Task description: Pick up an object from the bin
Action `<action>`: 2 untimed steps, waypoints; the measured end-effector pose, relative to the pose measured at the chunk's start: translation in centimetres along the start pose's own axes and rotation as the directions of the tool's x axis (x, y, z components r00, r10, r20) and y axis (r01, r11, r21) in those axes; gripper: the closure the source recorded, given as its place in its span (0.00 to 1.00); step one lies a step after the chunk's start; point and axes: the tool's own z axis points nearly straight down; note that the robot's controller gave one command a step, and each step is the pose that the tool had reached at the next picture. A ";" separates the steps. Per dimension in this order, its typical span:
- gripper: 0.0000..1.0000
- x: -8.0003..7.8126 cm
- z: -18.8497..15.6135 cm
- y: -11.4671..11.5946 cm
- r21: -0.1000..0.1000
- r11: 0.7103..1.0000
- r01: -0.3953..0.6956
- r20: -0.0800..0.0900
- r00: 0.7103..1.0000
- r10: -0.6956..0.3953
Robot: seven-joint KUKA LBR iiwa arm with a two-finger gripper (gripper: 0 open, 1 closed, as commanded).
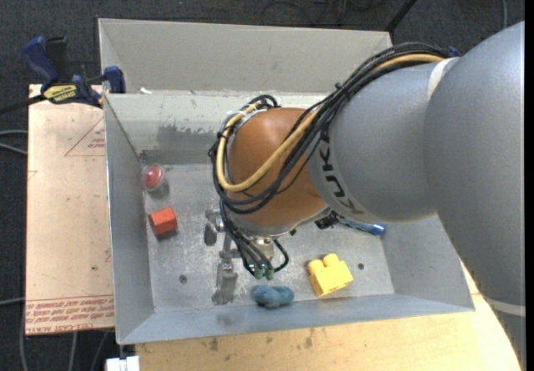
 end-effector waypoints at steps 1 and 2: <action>0.00 -3.2 2.9 -7.7 0.003 0.986 0.165 0.007 0.986 -0.165; 0.00 -5.8 2.0 2.6 0.000 0.907 0.420 0.013 0.907 -0.420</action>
Offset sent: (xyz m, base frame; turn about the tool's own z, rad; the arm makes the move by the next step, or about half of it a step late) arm 0.0318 -0.0737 -0.0278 -0.1719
